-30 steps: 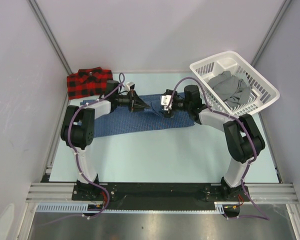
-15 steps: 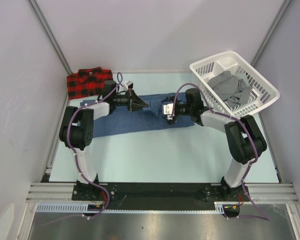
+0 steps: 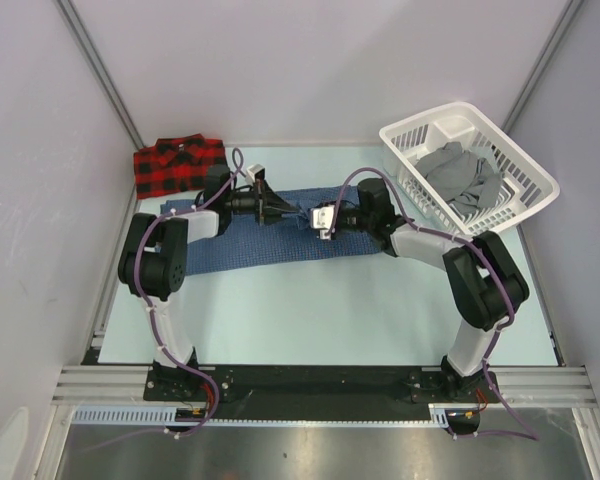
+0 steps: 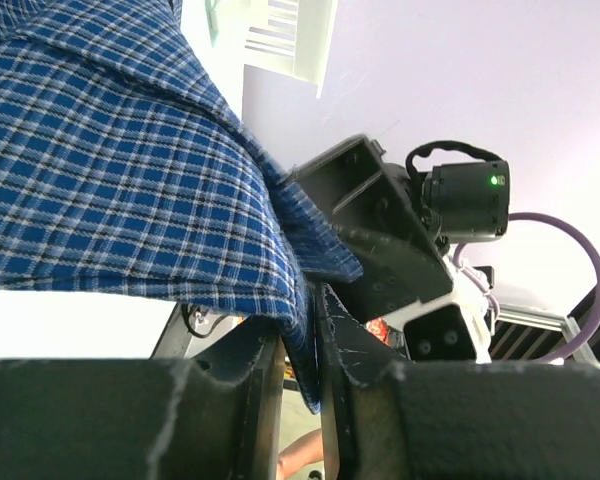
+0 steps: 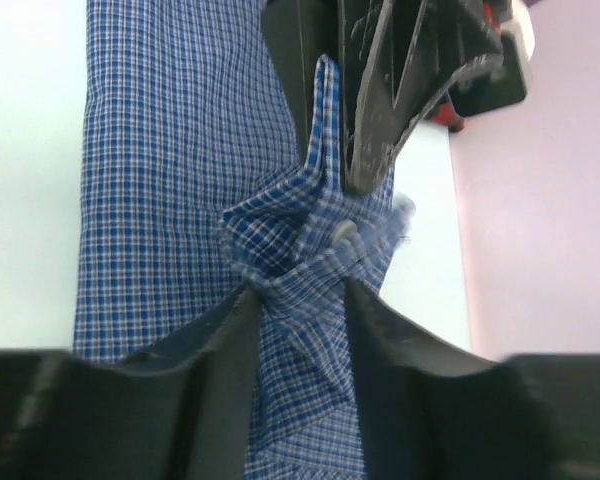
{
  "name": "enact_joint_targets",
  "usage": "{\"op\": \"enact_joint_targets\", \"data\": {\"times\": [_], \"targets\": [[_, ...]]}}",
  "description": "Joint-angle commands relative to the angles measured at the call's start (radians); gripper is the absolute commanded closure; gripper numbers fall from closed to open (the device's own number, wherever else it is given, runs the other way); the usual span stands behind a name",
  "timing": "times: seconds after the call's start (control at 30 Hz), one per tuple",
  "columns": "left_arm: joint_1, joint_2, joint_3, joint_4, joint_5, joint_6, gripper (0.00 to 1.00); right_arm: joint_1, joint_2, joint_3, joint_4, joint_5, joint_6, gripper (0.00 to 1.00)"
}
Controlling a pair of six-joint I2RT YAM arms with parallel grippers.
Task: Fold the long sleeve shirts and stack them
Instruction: Fold the shirt
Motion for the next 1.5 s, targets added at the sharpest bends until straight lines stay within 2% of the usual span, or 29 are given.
{"op": "enact_joint_targets", "data": {"times": [0.0,0.03,0.07,0.1,0.17,0.2,0.23,0.27,0.3,0.33,0.4,0.43,0.53,0.57,0.63,0.77,0.87,1.0,1.13,1.3,1.47], "targets": [[0.008,-0.056,-0.011,0.065,0.020,-0.029,0.79,0.007,-0.012,0.060,0.021,-0.003,-0.003,0.65],[0.008,-0.058,-0.013,0.067,0.022,-0.029,0.79,0.005,-0.016,0.067,0.013,-0.004,-0.006,0.71],[0.008,-0.060,-0.013,0.070,0.020,-0.027,0.79,0.004,-0.020,0.072,0.010,-0.013,-0.001,0.92],[0.008,-0.061,-0.013,0.072,0.022,-0.026,0.79,0.001,-0.024,0.078,-0.011,-0.018,0.002,1.00],[0.011,-0.063,-0.008,0.066,0.019,-0.006,0.69,0.002,-0.035,0.092,-0.010,-0.029,0.053,1.00],[0.015,-0.064,0.010,0.012,0.014,0.017,0.60,-0.001,-0.039,0.101,-0.007,-0.029,0.093,1.00],[0.037,-0.079,0.030,-0.058,-0.005,0.136,0.39,-0.002,-0.043,0.113,-0.007,-0.029,0.130,1.00],[0.052,-0.089,0.057,-0.157,-0.031,0.230,0.23,-0.005,-0.044,0.142,-0.013,-0.029,0.206,1.00],[0.072,-0.104,0.127,-0.401,-0.064,0.340,0.12,-0.007,-0.044,0.159,-0.036,-0.026,0.241,1.00],[0.115,-0.119,0.158,-0.515,-0.160,0.522,0.01,-0.010,-0.044,0.179,-0.050,-0.017,0.280,1.00],[0.158,-0.190,0.180,-0.636,-0.246,0.608,0.00,-0.009,-0.029,0.241,-0.089,0.014,0.428,1.00],[0.205,-0.217,0.174,-0.648,-0.316,0.644,0.01,-0.009,-0.021,0.267,-0.106,0.025,0.477,1.00],[0.233,-0.314,0.180,-0.765,-0.398,0.747,0.01,-0.003,0.017,0.337,-0.148,0.085,0.615,1.00],[0.232,-0.329,0.191,-0.810,-0.433,0.757,0.01,0.002,0.025,0.345,-0.145,0.152,0.643,1.00],[0.223,-0.382,0.176,-0.859,-0.457,0.711,0.01,0.019,0.043,0.385,-0.177,0.209,0.690,1.00],[0.187,-0.478,0.113,-0.864,-0.501,0.599,0.00,0.073,0.056,0.410,-0.206,0.429,0.764,1.00],[0.108,-0.514,0.102,-0.823,-0.477,0.594,0.01,0.093,0.069,0.428,-0.241,0.525,0.805,1.00],[0.037,-0.541,0.061,-0.709,-0.444,0.654,0.01,0.093,0.109,0.509,-0.372,0.542,0.896,1.00],[-0.006,-0.529,0.010,-0.682,-0.487,0.498,0.01,0.076,0.134,0.567,-0.439,0.553,1.028,1.00],[-0.034,-0.452,0.099,-0.727,-0.625,0.379,0.06,0.065,0.120,0.543,-0.415,0.491,1.158,1.00],[-0.035,-0.386,0.131,-0.715,-0.635,0.300,0.01,0.070,0.096,0.483,-0.378,0.459,1.198,1.00]]}}
